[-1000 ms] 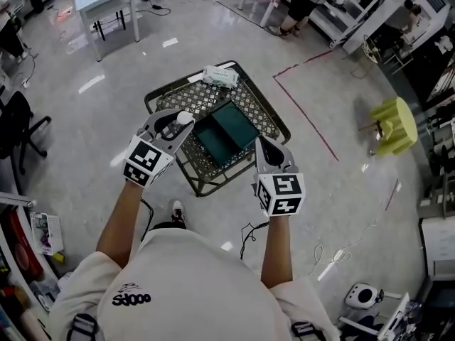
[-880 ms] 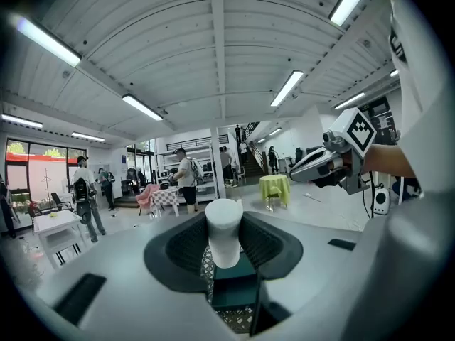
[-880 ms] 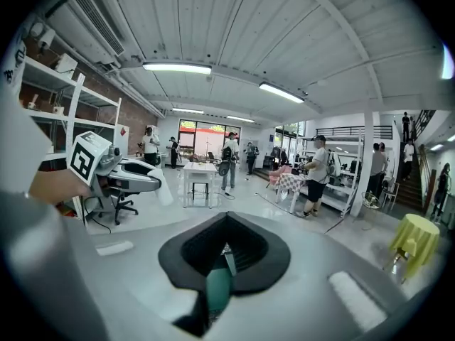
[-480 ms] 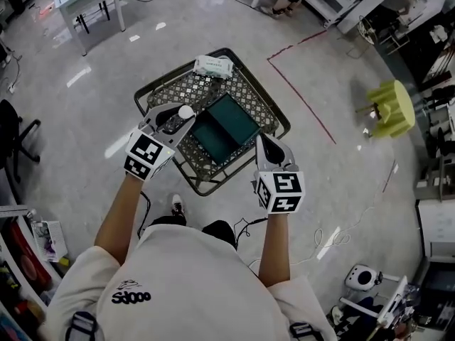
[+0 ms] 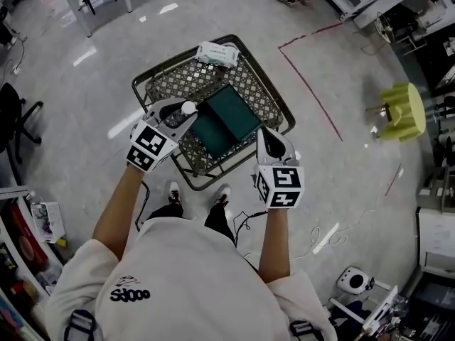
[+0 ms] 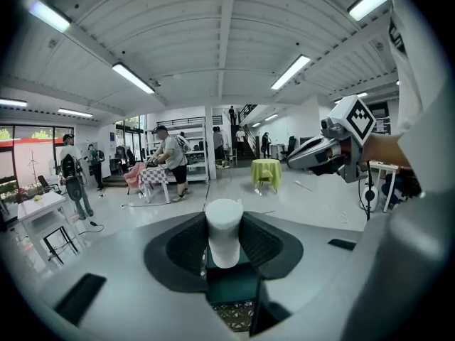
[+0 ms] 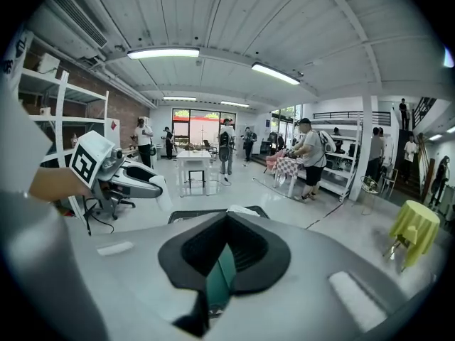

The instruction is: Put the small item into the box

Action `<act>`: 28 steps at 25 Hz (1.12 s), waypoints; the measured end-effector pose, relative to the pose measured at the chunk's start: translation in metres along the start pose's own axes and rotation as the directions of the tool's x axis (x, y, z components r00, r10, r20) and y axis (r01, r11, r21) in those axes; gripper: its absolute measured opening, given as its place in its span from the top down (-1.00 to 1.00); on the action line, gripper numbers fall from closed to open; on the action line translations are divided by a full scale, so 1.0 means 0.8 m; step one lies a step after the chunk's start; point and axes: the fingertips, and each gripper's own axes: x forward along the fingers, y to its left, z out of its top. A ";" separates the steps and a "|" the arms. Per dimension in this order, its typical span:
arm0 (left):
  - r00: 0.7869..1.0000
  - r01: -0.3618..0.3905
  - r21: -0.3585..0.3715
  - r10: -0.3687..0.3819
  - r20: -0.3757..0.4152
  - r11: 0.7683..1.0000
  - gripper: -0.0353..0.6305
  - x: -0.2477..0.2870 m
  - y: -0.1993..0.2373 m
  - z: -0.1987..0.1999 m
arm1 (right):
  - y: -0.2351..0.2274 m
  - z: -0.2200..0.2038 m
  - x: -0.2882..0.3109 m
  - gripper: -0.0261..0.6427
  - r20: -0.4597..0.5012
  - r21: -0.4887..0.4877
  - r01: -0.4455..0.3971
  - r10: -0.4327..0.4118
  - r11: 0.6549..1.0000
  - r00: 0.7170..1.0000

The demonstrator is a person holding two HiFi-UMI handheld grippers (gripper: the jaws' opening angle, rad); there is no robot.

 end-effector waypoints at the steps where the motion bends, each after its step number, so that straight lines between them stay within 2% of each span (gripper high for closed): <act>1: 1.000 -0.006 0.002 0.006 -0.015 1.000 0.49 0.008 -0.001 -0.002 | -0.006 -0.002 0.004 0.89 -0.004 0.001 -0.011 0.011 1.000 1.000; 6: 0.993 -0.018 0.034 0.022 -0.113 0.999 0.49 0.050 -0.006 -0.032 | -0.028 -0.020 0.023 0.89 -0.032 0.015 -0.054 0.054 0.998 0.998; 11: 0.973 0.027 0.063 -0.011 -0.231 0.998 0.49 0.099 -0.015 -0.078 | -0.045 -0.037 0.039 0.89 -0.061 0.028 -0.074 0.075 0.997 0.995; 18: 0.928 0.115 0.149 -0.052 -0.370 0.982 0.49 0.163 -0.026 -0.135 | -0.062 -0.060 0.057 0.89 -0.103 0.048 -0.074 0.079 0.996 0.992; 25: 0.861 0.211 0.211 -0.080 -0.502 0.954 0.49 0.206 -0.052 -0.213 | -0.070 -0.088 0.060 0.89 -0.144 0.086 -0.056 0.068 0.995 0.987; 28: 0.835 0.253 0.258 -0.076 -0.544 0.933 0.48 0.221 -0.062 -0.241 | -0.073 -0.101 0.061 0.89 -0.163 0.100 -0.051 0.067 0.994 0.984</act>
